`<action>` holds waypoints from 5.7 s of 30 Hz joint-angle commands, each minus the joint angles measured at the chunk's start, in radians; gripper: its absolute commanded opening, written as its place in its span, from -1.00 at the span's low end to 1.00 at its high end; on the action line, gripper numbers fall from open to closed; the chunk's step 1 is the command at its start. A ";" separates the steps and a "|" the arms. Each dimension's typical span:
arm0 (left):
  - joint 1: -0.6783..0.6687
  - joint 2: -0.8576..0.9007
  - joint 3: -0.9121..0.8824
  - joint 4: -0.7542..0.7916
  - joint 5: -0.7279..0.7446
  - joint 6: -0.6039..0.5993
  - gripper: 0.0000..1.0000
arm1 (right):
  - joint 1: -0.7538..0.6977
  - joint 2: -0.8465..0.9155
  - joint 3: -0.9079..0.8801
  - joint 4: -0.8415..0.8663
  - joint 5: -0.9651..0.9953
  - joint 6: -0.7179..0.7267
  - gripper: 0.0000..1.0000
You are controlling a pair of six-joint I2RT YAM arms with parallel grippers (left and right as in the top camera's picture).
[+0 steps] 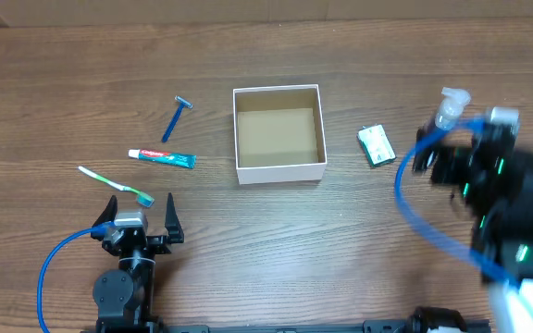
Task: Pack container
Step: 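Reach right gripper to the foam soap pump bottle and grasp it, then carry the bottle with right gripper and lower it into the box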
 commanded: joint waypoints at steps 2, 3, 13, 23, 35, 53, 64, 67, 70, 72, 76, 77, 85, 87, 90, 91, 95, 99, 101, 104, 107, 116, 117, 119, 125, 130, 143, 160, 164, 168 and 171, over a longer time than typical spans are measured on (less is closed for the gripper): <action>0.006 -0.004 -0.005 0.006 -0.006 0.023 1.00 | 0.000 0.340 0.444 -0.224 0.054 -0.018 1.00; 0.006 -0.004 -0.005 0.006 -0.006 0.023 1.00 | 0.000 0.415 0.530 -0.254 0.070 -0.018 1.00; 0.006 -0.004 -0.005 0.006 -0.006 0.022 1.00 | -0.143 0.571 0.580 -0.392 0.075 -0.032 1.00; 0.006 -0.004 -0.005 0.006 -0.006 0.023 1.00 | -0.235 0.612 0.580 -0.506 -0.149 -0.032 1.00; 0.006 -0.004 -0.005 0.006 -0.006 0.023 1.00 | -0.232 0.613 0.580 -0.302 -0.122 -0.118 0.96; 0.006 -0.004 -0.005 0.006 -0.006 0.023 1.00 | -0.192 0.839 0.563 -0.205 -0.080 -0.146 0.86; 0.006 -0.004 -0.005 0.006 -0.006 0.023 1.00 | -0.128 0.860 0.539 -0.181 -0.053 -0.228 0.78; 0.006 -0.004 -0.005 0.006 -0.006 0.023 1.00 | -0.128 0.867 0.533 -0.180 -0.041 -0.227 0.74; 0.006 -0.004 -0.005 0.006 -0.006 0.023 1.00 | -0.128 0.884 0.533 -0.186 -0.018 -0.226 0.59; 0.006 -0.004 -0.005 0.006 -0.006 0.023 1.00 | -0.128 0.894 0.533 -0.186 -0.008 -0.220 0.48; 0.006 -0.004 -0.005 0.006 -0.006 0.023 1.00 | -0.128 0.922 0.532 -0.194 -0.009 -0.219 0.44; 0.006 -0.004 -0.005 0.006 -0.006 0.023 1.00 | -0.128 0.926 0.532 -0.196 -0.008 -0.219 0.41; 0.006 -0.004 -0.005 0.006 -0.006 0.022 1.00 | -0.128 0.927 0.532 -0.182 -0.009 -0.215 -0.31; 0.006 -0.004 -0.005 0.006 -0.006 0.023 1.00 | -0.128 0.927 0.533 -0.171 -0.009 -0.214 -0.47; 0.006 -0.004 -0.005 0.006 -0.006 0.023 1.00 | -0.128 0.927 0.541 -0.163 -0.009 -0.188 -0.74; 0.006 -0.004 -0.005 0.006 -0.006 0.023 1.00 | -0.128 0.926 0.543 -0.162 -0.009 -0.188 -0.77; 0.006 -0.004 -0.005 0.006 -0.006 0.023 1.00 | -0.128 0.925 0.604 -0.203 -0.013 -0.162 -0.82; 0.006 -0.004 -0.005 0.006 -0.006 0.023 1.00 | -0.126 0.925 0.719 -0.294 -0.013 -0.137 -0.82; 0.006 -0.004 -0.005 0.006 -0.006 0.023 1.00 | -0.126 0.925 0.782 -0.347 -0.019 -0.136 -0.82; 0.006 -0.004 -0.005 0.006 -0.006 0.023 1.00 | -0.118 0.925 0.877 -0.425 -0.101 -0.137 -0.82; 0.006 -0.004 -0.005 0.006 -0.006 0.023 1.00 | -0.058 0.925 0.972 -0.487 -0.194 -0.141 -0.82; 0.006 -0.004 -0.005 0.006 -0.006 0.023 1.00 | 0.246 0.925 1.120 -0.568 -0.192 -0.044 -0.81; 0.006 -0.004 -0.005 0.006 -0.006 0.023 1.00 | 0.273 0.925 1.120 -0.567 -0.193 -0.026 -0.81; 0.006 -0.004 -0.005 0.006 -0.006 0.023 1.00 | 0.324 0.925 1.120 -0.554 -0.193 -0.004 -0.81; 0.006 -0.004 -0.005 0.006 -0.006 0.023 1.00 | 0.507 0.925 1.119 -0.426 -0.065 0.105 -0.78; 0.006 -0.004 -0.005 0.006 -0.006 0.023 1.00 | 0.587 0.925 1.049 -0.320 0.047 0.139 -0.71; 0.006 -0.004 -0.005 0.006 -0.006 0.023 1.00 | 0.650 1.147 0.965 -0.111 0.122 0.117 -0.73; 0.006 -0.004 -0.005 0.006 -0.006 0.023 1.00 | 0.693 1.166 0.964 -0.068 0.130 0.095 -0.04; 0.006 -0.004 -0.005 0.006 -0.006 0.022 1.00 | 0.694 1.166 0.964 -0.084 0.130 0.095 0.51; 0.006 -0.004 -0.005 0.006 -0.006 0.023 1.00 | 0.694 1.166 0.964 -0.088 0.130 0.095 0.51; 0.006 -0.004 -0.005 0.006 -0.006 0.023 1.00 | 0.694 1.166 0.964 -0.088 0.151 0.094 0.49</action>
